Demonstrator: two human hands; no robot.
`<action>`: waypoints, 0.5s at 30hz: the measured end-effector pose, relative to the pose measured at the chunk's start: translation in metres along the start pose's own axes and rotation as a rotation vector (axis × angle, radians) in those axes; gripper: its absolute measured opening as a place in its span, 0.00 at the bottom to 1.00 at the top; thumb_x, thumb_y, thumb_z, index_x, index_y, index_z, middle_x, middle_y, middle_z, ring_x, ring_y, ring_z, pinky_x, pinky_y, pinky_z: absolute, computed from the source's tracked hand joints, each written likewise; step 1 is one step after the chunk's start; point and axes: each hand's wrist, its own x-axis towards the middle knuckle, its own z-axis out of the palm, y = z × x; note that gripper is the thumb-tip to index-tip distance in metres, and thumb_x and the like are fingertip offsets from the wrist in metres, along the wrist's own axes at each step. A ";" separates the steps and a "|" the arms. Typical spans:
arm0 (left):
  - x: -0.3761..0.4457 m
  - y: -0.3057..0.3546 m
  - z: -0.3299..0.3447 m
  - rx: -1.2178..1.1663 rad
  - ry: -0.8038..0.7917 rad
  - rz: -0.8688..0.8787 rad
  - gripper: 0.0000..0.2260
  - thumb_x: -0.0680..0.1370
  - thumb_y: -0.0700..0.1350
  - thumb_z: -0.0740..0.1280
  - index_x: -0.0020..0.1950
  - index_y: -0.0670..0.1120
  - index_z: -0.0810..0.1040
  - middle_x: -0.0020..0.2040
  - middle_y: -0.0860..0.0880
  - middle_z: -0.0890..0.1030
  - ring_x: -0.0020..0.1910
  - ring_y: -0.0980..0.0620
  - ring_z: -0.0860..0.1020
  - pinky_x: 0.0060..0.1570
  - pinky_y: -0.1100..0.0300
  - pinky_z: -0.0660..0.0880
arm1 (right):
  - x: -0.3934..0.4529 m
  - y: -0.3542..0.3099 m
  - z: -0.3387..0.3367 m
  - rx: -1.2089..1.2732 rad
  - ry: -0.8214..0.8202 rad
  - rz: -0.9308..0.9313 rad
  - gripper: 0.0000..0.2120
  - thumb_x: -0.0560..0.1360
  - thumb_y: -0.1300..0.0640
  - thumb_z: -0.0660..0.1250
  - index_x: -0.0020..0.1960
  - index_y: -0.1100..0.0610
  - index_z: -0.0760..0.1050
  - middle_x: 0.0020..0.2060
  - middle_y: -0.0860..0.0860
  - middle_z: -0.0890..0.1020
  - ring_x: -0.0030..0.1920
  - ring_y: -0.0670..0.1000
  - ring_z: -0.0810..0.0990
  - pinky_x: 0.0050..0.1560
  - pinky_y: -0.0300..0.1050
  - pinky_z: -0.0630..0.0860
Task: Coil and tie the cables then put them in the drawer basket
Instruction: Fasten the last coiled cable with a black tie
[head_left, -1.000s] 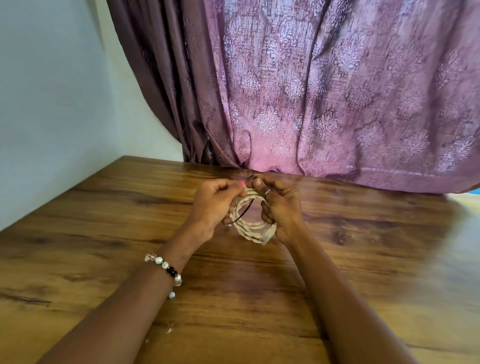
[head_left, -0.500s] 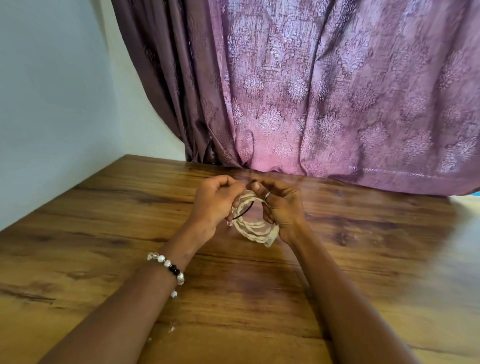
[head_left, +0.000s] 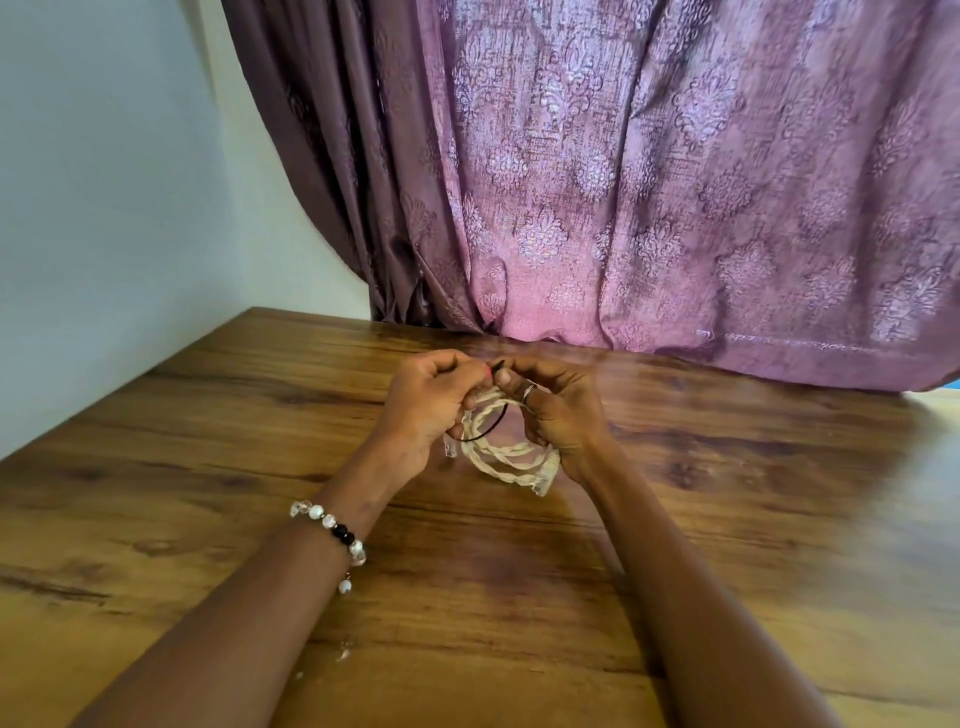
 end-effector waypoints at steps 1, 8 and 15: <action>0.000 0.000 0.000 -0.003 0.004 -0.006 0.11 0.75 0.37 0.67 0.32 0.43 0.76 0.24 0.48 0.71 0.18 0.57 0.64 0.18 0.68 0.60 | 0.000 0.001 0.000 -0.001 0.007 -0.003 0.07 0.74 0.71 0.66 0.51 0.67 0.79 0.24 0.43 0.79 0.18 0.39 0.68 0.20 0.31 0.63; 0.000 0.000 0.001 -0.030 0.029 -0.031 0.12 0.74 0.38 0.68 0.31 0.43 0.76 0.22 0.49 0.70 0.17 0.57 0.64 0.17 0.67 0.60 | 0.000 0.006 -0.002 0.026 0.039 0.003 0.05 0.73 0.66 0.69 0.49 0.62 0.81 0.34 0.54 0.83 0.17 0.43 0.61 0.20 0.32 0.57; 0.002 -0.001 0.000 -0.030 0.034 -0.019 0.15 0.74 0.41 0.71 0.28 0.46 0.74 0.22 0.50 0.69 0.19 0.56 0.64 0.18 0.67 0.61 | 0.001 0.008 -0.001 0.024 0.017 0.006 0.06 0.74 0.66 0.68 0.46 0.58 0.82 0.32 0.53 0.82 0.18 0.43 0.61 0.20 0.33 0.56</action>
